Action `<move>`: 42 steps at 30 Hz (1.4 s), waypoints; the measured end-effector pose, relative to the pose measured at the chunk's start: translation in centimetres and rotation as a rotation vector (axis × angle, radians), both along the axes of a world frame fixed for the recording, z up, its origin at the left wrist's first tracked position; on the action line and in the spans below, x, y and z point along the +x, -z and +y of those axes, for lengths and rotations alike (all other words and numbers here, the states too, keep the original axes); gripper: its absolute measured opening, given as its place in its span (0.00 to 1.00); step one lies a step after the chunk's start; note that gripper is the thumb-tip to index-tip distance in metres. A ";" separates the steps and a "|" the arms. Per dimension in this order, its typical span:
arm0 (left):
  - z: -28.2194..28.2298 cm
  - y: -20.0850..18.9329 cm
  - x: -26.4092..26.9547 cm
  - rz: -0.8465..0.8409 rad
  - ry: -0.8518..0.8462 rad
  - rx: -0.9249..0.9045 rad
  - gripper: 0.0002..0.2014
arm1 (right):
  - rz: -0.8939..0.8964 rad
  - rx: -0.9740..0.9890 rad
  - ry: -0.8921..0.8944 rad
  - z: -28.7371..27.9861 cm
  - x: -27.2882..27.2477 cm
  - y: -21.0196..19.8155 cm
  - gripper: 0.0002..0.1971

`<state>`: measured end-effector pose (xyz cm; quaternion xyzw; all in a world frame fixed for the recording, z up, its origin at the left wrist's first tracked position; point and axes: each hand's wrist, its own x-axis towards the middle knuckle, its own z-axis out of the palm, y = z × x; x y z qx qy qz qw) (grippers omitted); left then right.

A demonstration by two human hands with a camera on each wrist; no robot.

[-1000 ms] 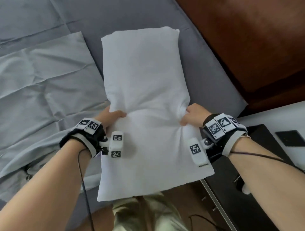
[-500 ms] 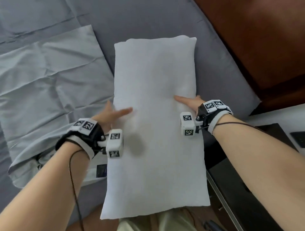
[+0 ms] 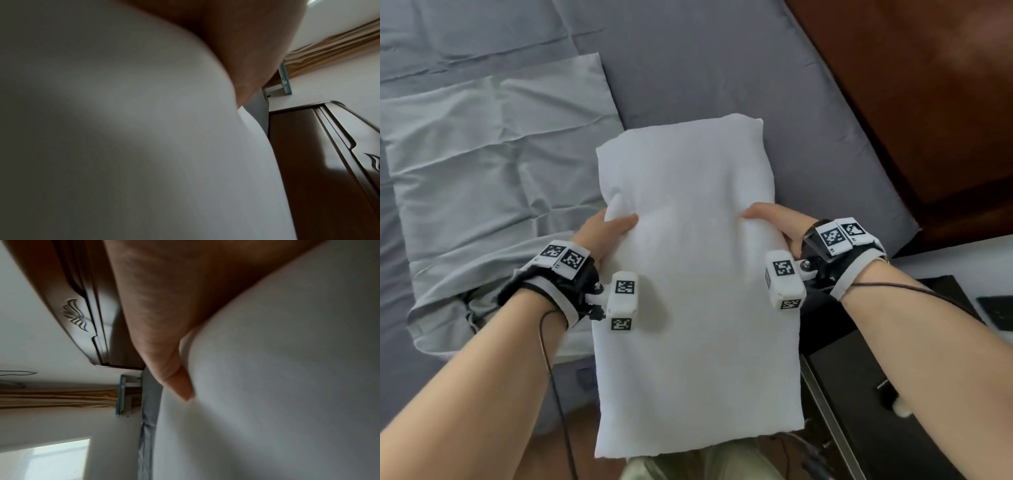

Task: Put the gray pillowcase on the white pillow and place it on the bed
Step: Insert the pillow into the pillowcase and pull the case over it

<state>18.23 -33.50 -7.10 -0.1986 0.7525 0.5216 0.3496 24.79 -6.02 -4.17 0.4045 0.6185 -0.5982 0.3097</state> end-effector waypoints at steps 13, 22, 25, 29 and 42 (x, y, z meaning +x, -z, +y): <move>-17.5 -4.4 16.6 -0.097 -0.076 -0.032 0.19 | -0.049 -0.034 -0.062 -16.6 8.0 -2.7 0.35; -27.1 -3.1 22.6 -0.127 -0.084 -0.122 0.29 | -0.057 0.080 -0.149 -24.9 13.7 1.2 0.23; -28.3 -1.2 21.7 -0.113 -0.067 -0.178 0.35 | -0.115 0.062 -0.197 -25.3 14.6 2.0 0.28; -27.2 -2.2 20.1 -0.100 -0.161 -0.265 0.50 | -0.148 -0.031 -0.195 -25.5 15.0 1.3 0.16; -21.3 -3.6 12.2 0.262 0.090 -0.457 0.37 | -0.113 -0.076 -0.392 -28.1 9.9 3.7 0.26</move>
